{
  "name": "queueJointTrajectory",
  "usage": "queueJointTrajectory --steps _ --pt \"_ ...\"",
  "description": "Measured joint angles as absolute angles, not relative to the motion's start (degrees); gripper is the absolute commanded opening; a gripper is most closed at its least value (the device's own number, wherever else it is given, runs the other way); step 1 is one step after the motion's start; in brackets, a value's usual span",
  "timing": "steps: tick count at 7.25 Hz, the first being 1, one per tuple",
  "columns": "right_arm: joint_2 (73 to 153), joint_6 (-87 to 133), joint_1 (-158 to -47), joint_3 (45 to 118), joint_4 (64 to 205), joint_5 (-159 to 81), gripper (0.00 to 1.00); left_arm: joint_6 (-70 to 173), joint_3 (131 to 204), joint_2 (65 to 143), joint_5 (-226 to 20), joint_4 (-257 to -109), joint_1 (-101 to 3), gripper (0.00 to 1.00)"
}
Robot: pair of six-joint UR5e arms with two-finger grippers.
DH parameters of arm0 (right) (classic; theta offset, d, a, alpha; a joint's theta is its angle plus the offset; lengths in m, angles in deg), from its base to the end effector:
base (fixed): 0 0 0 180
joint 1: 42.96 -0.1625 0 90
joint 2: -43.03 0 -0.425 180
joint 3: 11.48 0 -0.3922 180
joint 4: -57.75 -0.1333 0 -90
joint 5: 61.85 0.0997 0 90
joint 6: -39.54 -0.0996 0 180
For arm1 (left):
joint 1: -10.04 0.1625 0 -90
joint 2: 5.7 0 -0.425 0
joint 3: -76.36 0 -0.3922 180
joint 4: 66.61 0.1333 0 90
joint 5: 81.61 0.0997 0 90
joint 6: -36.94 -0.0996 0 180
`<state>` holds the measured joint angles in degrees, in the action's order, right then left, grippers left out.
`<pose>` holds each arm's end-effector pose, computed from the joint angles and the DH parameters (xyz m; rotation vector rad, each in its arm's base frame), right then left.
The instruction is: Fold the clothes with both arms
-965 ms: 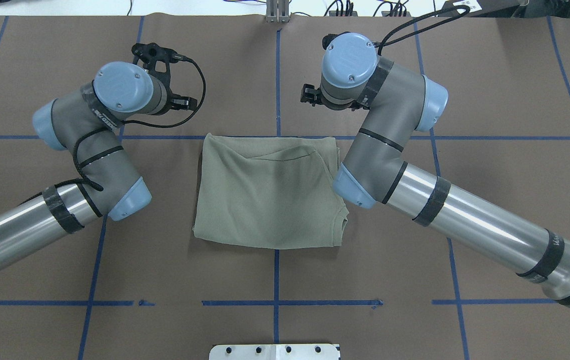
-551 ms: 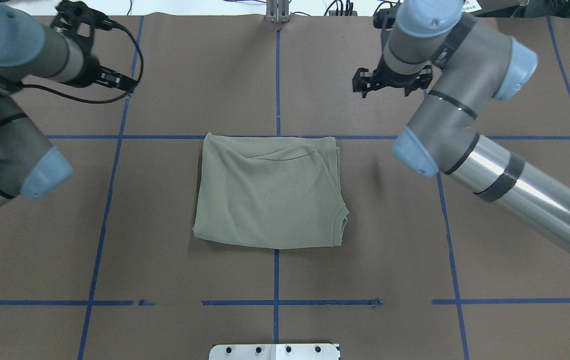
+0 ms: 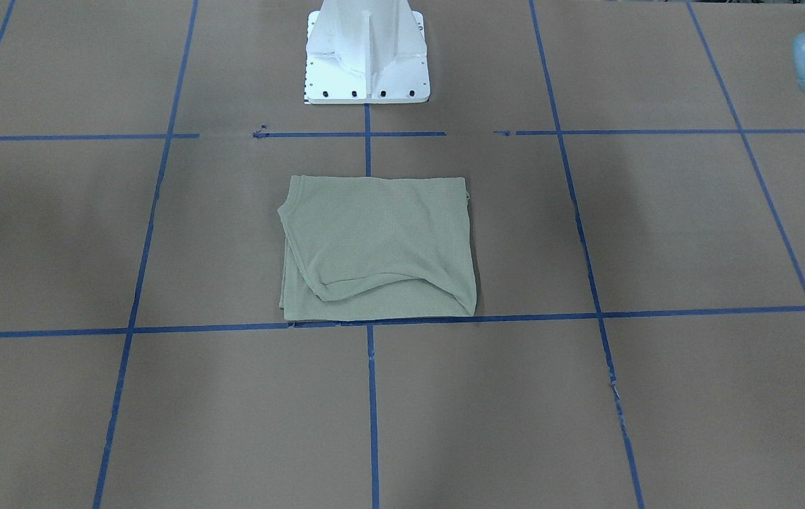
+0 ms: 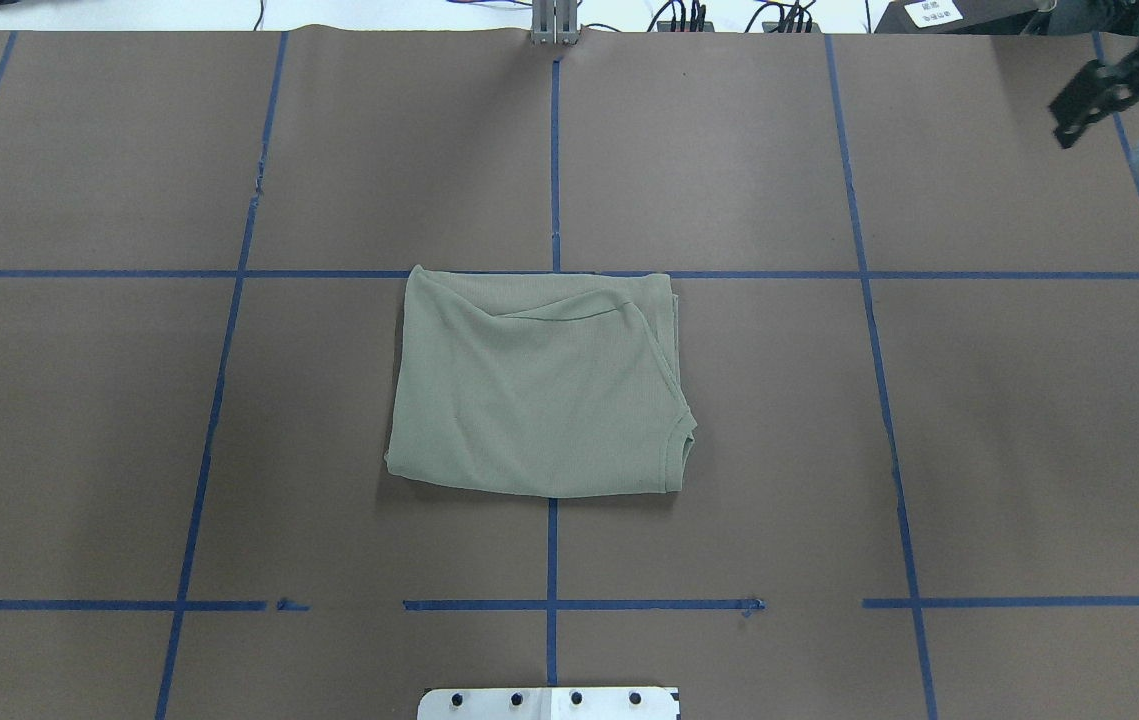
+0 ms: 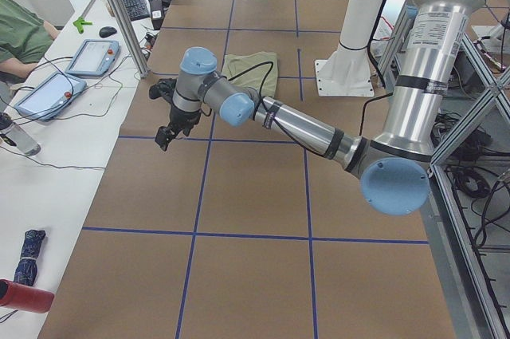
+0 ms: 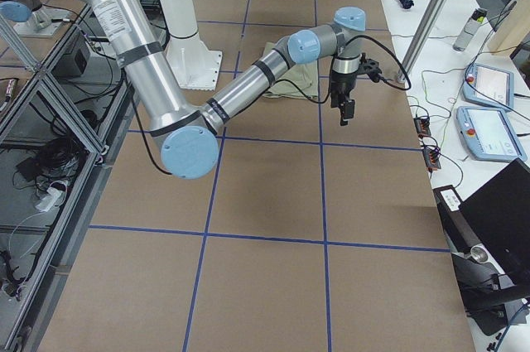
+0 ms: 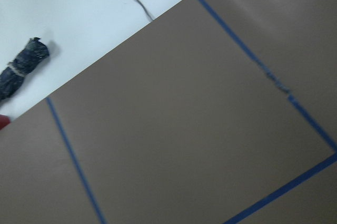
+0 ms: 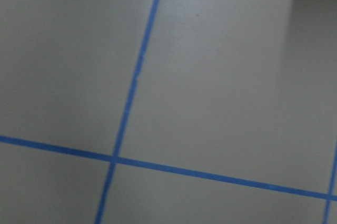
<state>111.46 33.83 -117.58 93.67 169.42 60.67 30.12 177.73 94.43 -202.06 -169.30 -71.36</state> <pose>-0.0792 -0.5888 0.3785 0.1483 -0.6029 -0.2379 0.0034 -0.5764 0.4521 0.5781 0.5278 0.4138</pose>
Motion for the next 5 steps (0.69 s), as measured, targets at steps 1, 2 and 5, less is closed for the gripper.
queueJointTrajectory --steps 1,2,5 --pt "115.9 42.3 -123.3 93.7 170.0 62.8 1.00 25.0 176.9 93.2 -203.2 -166.5 -76.1 1.00" --pt "120.7 46.6 -127.2 93.7 169.8 63.4 1.00 23.0 176.0 91.1 -206.0 -163.5 -78.9 1.00" --pt "133.1 48.4 -132.9 92.9 166.9 65.2 1.00 22.4 171.2 83.8 -216.5 -159.6 -82.9 1.00"
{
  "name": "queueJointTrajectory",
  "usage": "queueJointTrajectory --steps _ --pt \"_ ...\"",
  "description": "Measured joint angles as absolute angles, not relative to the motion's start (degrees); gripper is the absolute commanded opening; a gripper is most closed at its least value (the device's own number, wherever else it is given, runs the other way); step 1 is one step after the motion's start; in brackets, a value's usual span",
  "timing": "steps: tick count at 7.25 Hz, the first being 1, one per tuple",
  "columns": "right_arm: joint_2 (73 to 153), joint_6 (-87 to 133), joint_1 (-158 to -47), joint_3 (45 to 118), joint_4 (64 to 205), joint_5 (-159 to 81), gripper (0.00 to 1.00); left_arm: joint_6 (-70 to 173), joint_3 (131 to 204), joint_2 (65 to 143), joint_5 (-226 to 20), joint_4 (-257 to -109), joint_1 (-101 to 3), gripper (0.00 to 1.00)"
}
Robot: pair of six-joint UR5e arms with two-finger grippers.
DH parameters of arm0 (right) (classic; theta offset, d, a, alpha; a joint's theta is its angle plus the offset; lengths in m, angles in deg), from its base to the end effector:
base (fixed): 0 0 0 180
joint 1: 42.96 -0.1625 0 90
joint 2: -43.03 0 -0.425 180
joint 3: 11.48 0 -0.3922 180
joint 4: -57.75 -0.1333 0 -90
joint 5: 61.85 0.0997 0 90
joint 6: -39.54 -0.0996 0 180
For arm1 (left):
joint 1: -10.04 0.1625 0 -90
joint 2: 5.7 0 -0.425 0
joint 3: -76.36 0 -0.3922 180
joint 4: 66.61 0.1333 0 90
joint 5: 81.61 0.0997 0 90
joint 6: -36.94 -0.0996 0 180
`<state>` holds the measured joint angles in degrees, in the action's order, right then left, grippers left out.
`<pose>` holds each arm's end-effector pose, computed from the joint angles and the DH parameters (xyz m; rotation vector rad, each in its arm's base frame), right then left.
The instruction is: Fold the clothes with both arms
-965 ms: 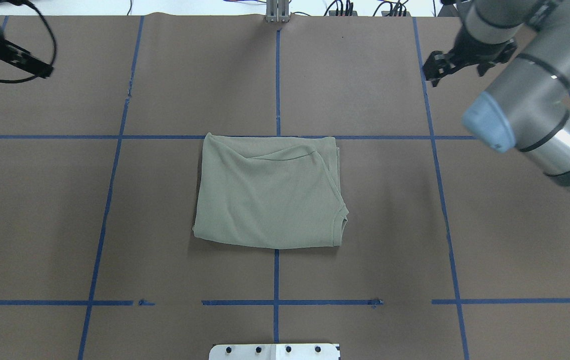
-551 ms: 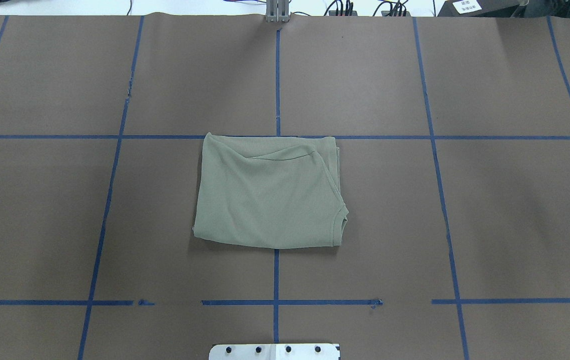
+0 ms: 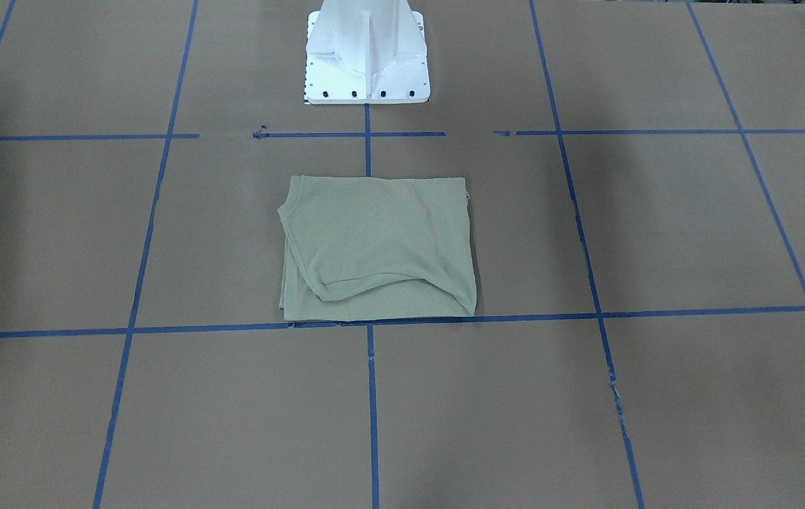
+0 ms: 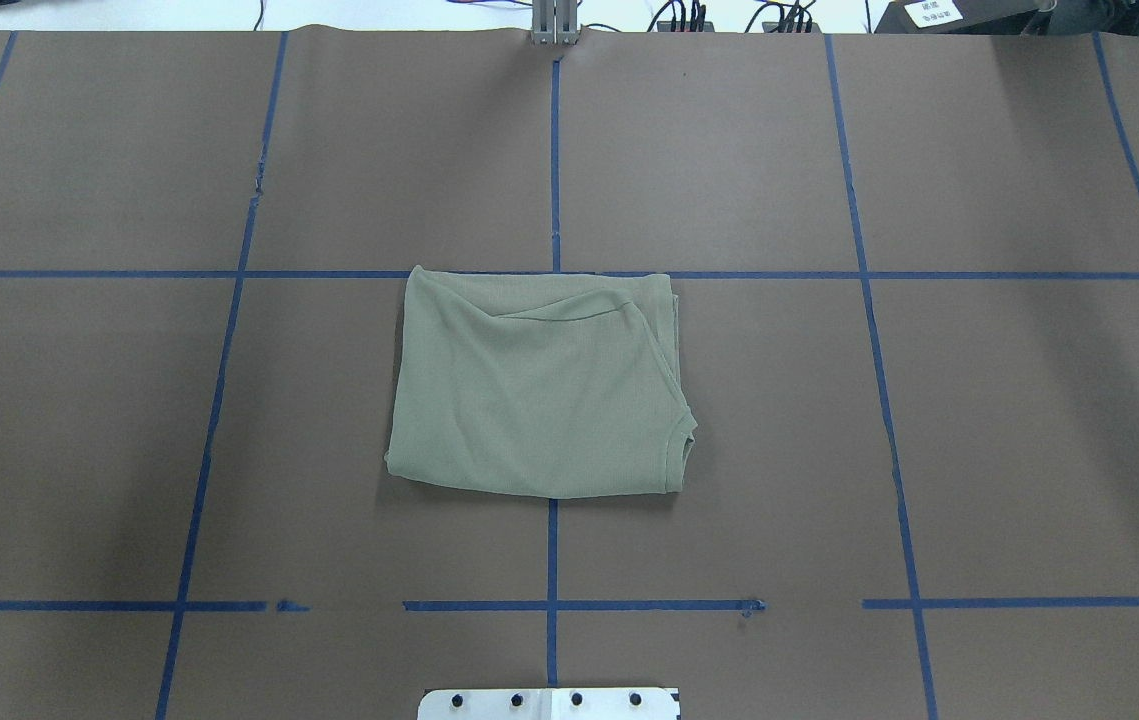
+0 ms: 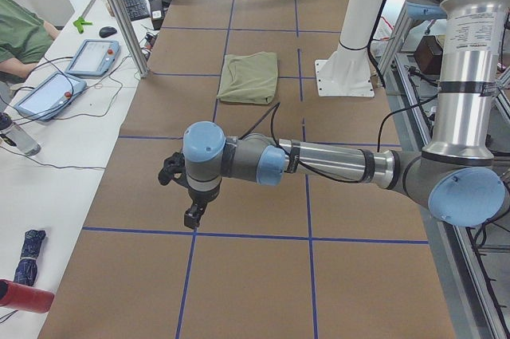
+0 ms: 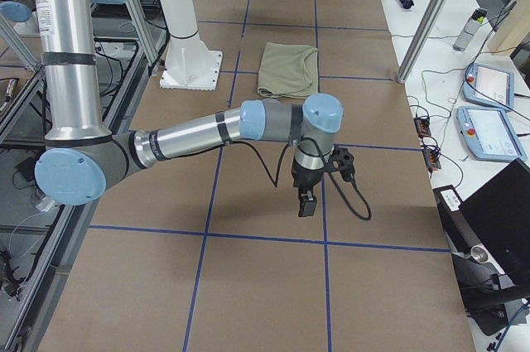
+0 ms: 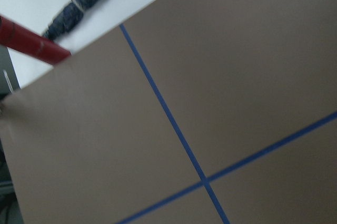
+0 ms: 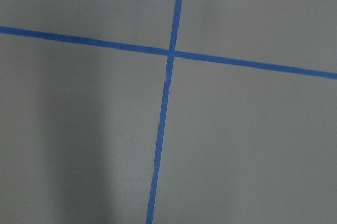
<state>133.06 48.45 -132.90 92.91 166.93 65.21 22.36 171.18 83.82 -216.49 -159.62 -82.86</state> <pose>0.0728 -0.4725 0.5778 -0.0311 -0.6512 -0.1238 -0.0880 -0.4916 0.6150 0.2397 0.7565 0.2433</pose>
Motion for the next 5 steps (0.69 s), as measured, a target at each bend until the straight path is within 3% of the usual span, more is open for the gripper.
queueJointTrajectory --steps 5 --pt "137.0 48.6 -133.5 92.8 166.4 66.6 1.00 22.7 173.9 80.6 -216.9 -154.7 -83.1 1.00"
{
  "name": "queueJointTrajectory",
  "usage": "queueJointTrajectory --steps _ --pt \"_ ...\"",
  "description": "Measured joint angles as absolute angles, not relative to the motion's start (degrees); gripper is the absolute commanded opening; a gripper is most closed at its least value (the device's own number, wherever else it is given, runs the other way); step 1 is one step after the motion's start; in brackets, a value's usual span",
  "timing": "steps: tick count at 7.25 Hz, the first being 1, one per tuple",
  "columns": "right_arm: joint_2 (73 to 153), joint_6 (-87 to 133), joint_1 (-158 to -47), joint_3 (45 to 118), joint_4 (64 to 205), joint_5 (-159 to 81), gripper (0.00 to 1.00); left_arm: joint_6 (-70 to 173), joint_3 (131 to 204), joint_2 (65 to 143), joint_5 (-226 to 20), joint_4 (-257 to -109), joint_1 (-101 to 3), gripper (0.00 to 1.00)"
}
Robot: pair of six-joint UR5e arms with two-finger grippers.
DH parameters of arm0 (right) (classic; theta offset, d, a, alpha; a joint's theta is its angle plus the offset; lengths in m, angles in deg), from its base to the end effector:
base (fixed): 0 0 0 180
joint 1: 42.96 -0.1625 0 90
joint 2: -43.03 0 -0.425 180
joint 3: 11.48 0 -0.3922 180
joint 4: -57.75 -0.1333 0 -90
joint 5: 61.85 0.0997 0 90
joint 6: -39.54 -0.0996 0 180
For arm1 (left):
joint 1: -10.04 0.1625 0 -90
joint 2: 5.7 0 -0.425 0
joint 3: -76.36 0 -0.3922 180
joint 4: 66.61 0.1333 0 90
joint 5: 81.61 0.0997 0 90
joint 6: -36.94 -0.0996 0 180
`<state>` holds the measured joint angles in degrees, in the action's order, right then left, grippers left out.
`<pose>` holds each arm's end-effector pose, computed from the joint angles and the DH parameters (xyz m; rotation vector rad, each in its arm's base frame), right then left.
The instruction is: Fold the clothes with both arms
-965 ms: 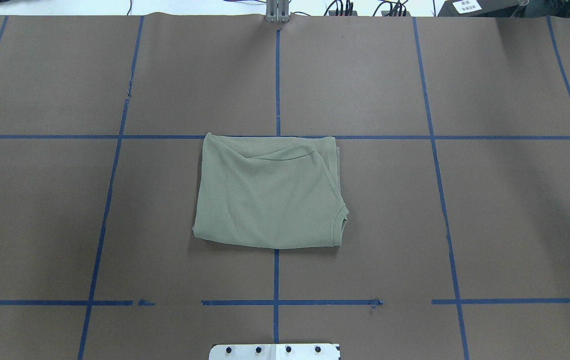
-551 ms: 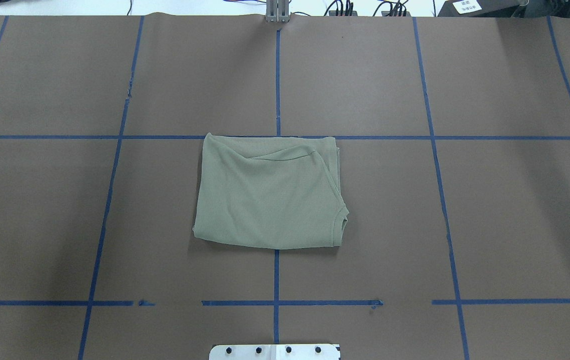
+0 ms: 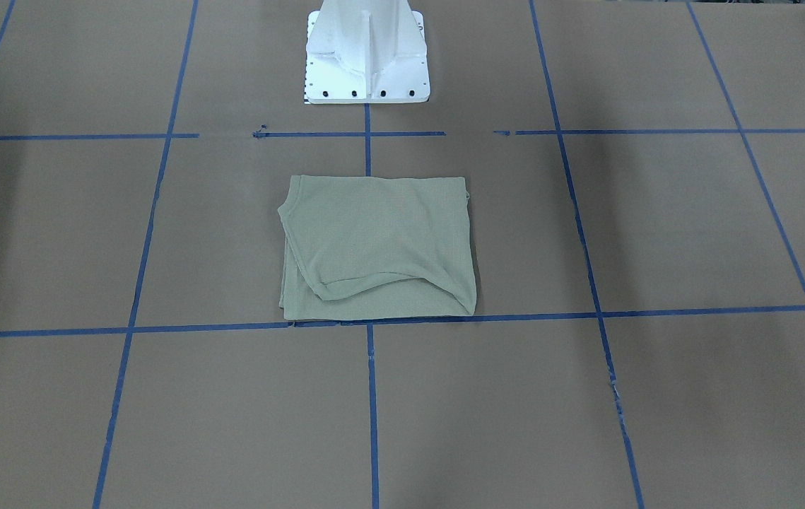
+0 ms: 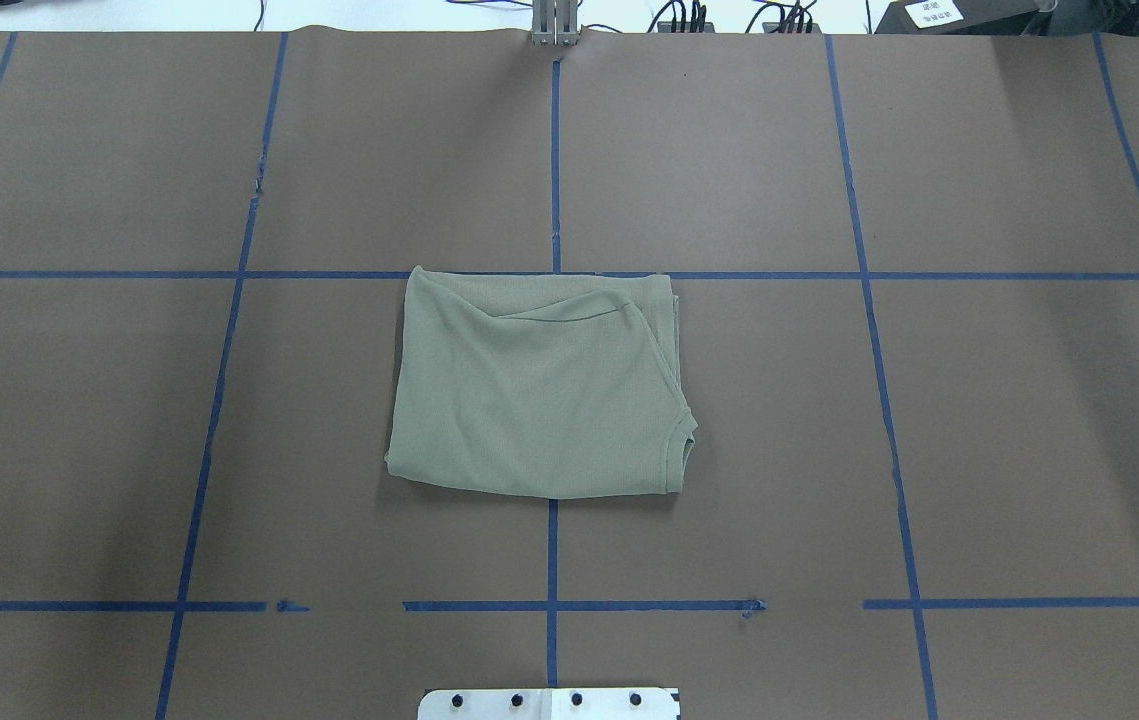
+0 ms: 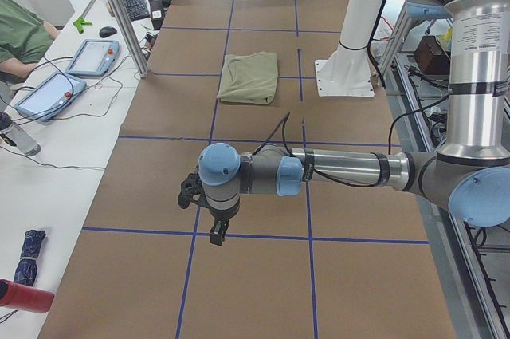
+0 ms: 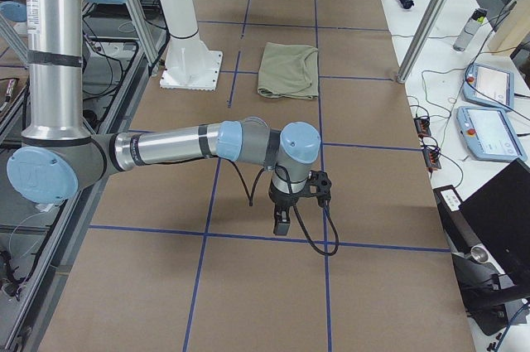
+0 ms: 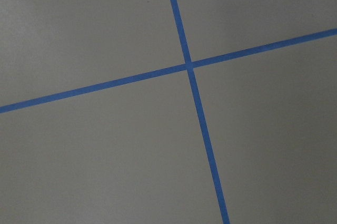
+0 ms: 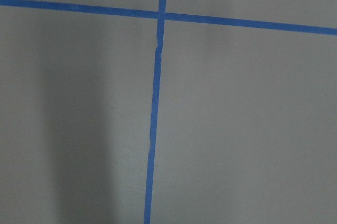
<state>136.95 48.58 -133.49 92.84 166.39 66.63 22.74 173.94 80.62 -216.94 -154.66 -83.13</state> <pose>0.0754 -0.4435 0.6072 -0.0820 -0.6798 -0.0944 -0.0881 -0.4619 0.6265 0.1516 0.7785 0.1958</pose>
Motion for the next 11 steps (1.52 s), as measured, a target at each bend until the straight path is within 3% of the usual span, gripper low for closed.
queueJointTrajectory --steps 7,11 --pt "137.9 48.5 -133.5 93.4 165.7 66.6 1.00 22.2 176.4 80.5 -216.5 -154.8 -83.0 1.00" --pt "141.4 48.3 -133.5 93.4 155.7 66.5 1.00 22.2 176.9 79.5 -216.5 -154.8 -83.0 1.00"
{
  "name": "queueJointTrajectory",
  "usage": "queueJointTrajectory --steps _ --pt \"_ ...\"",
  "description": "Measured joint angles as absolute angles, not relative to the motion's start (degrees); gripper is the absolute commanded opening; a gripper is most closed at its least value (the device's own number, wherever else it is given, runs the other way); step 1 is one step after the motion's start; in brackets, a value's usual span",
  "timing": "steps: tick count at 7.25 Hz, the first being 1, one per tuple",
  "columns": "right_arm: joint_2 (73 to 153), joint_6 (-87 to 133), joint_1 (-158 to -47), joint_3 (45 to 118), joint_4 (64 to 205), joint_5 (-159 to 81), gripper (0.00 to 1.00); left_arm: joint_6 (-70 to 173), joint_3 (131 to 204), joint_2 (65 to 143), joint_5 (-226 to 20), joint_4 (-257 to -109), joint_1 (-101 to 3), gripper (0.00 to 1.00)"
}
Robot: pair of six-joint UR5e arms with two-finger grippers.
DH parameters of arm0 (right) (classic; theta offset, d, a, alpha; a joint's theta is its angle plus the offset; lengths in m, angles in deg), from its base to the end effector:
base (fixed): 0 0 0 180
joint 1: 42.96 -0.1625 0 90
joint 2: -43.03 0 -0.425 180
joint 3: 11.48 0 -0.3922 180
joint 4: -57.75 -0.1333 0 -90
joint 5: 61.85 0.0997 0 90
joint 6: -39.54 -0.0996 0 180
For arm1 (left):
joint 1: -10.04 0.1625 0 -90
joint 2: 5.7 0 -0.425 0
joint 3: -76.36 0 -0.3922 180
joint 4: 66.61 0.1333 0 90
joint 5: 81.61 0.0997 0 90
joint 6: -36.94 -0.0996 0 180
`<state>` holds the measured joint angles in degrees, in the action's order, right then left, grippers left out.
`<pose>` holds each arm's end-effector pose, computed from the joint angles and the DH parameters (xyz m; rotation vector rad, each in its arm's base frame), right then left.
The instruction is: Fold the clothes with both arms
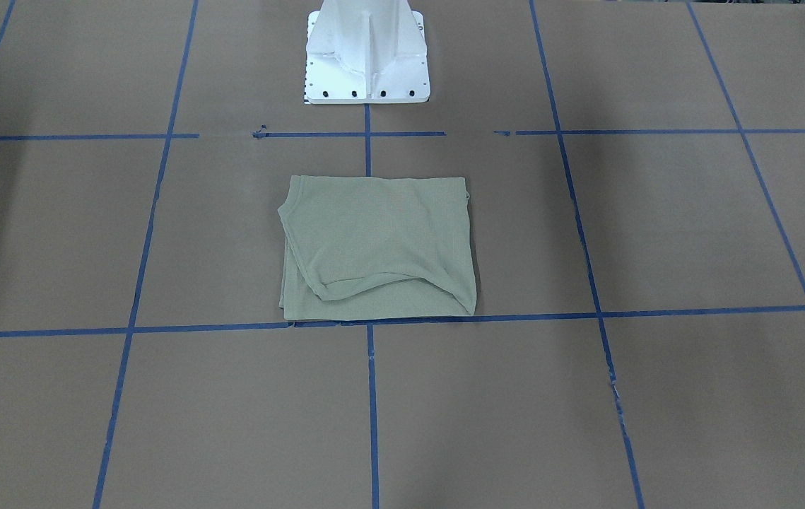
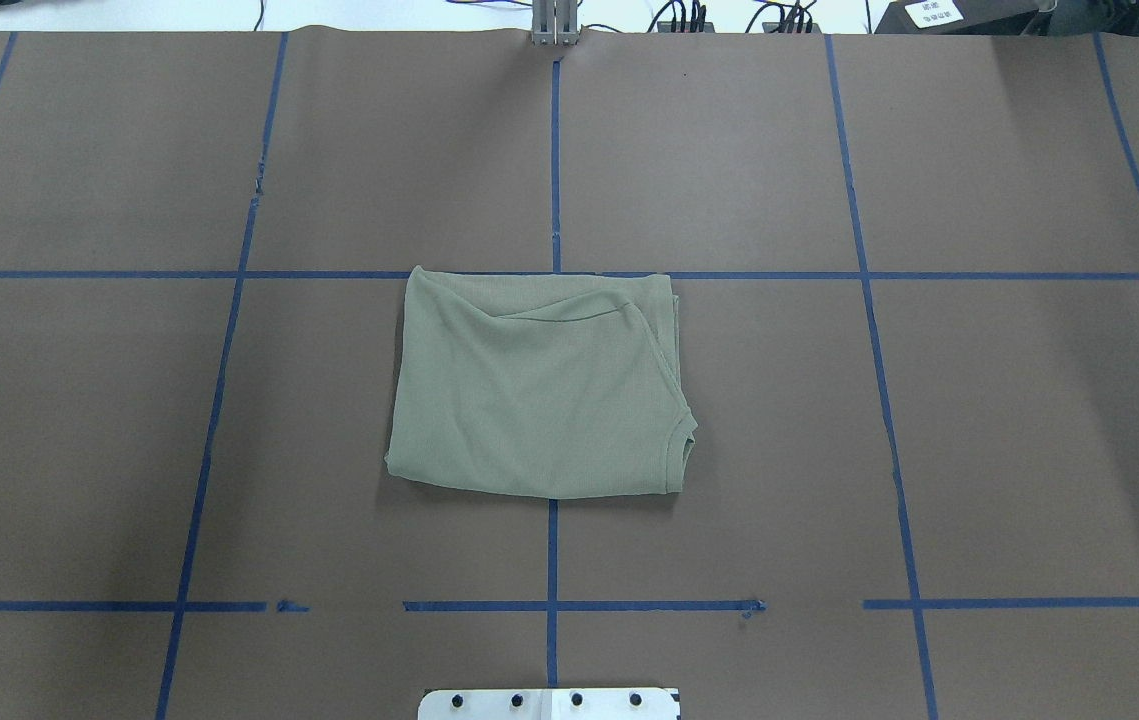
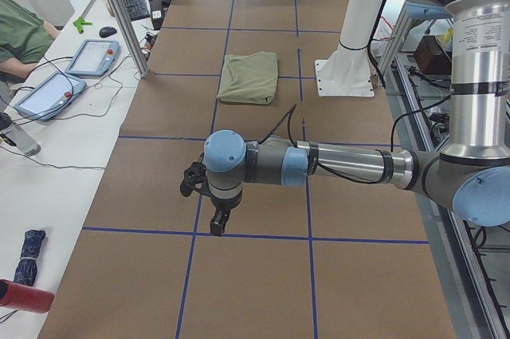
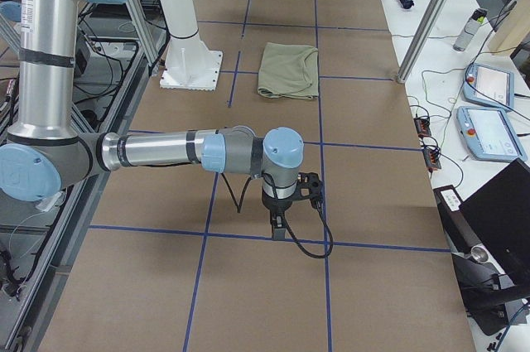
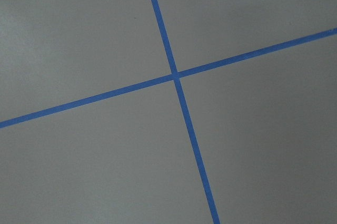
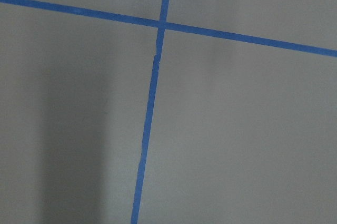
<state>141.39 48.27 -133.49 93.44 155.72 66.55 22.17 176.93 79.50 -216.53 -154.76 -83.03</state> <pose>0.0754 -0.4249 0.6187 0.0305 -0.6704 -0.1295 -0.0875 -0.4549 0.6101 0.1860 0.7658 0.2204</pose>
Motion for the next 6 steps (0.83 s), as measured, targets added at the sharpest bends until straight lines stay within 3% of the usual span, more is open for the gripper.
queueJointTrajectory --steps 6 --pt "141.5 48.2 -133.5 93.4 155.0 66.7 1.00 22.3 177.0 79.3 -216.5 -154.8 -83.1 1.00"
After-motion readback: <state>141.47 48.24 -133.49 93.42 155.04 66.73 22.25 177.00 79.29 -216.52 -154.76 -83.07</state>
